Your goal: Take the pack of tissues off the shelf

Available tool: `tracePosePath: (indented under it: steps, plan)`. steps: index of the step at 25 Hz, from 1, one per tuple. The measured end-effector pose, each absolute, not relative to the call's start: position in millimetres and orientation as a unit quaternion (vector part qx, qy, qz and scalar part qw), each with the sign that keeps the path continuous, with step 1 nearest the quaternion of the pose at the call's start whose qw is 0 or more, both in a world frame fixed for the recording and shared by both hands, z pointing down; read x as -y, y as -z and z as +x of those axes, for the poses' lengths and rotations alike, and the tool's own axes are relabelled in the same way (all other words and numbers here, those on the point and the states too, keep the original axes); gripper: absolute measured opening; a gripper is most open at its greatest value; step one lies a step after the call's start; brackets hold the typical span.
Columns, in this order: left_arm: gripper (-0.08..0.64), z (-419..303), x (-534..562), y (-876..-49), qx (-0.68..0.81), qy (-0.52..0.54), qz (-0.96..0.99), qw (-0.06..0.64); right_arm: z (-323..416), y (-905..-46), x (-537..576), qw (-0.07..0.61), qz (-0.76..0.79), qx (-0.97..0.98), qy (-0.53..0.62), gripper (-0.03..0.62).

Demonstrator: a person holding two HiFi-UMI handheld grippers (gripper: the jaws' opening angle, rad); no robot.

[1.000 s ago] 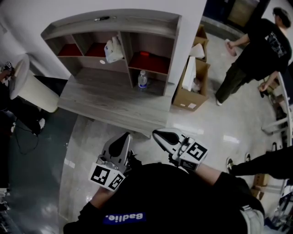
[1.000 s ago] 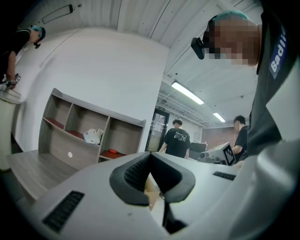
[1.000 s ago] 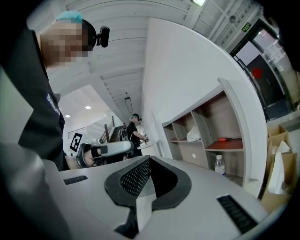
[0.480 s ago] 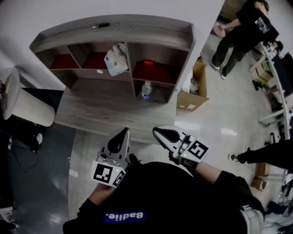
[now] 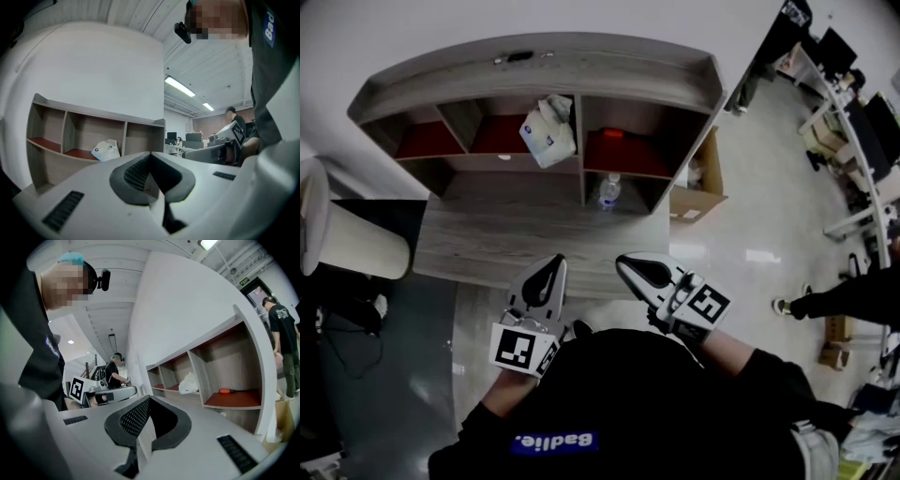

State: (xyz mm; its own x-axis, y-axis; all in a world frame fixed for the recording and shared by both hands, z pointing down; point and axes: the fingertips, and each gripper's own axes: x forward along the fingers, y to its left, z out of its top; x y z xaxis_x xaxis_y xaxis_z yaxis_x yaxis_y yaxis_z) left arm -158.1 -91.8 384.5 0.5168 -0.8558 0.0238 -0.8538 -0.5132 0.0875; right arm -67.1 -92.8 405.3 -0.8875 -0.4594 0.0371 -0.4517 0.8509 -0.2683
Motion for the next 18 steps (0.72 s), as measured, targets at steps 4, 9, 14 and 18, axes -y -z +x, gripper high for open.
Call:
tracePosePath:
  steps: [4, 9, 14, 18]
  plan:
    - [0.003, -170, 102, -387, 0.484, 0.009, 0.874, 0.041, -78, -406, 95, 0.015, -0.248, -0.959, 0.133, 0.026]
    - [0.003, -171, 113, -388, 0.482, 0.006, 0.876, 0.039, -74, -405, 98, 0.016, -0.26, -0.956, 0.132, 0.026]
    - [0.005, -168, 126, -392, 0.49, -0.002, 0.871, 0.037, -66, -408, 108, 0.019, -0.256, -0.957, 0.135, 0.026]
    - [0.017, -161, 137, -395, 0.502, -0.011, 0.864, 0.036, -56, -408, 122, 0.023, -0.246, -0.959, 0.136, 0.026]
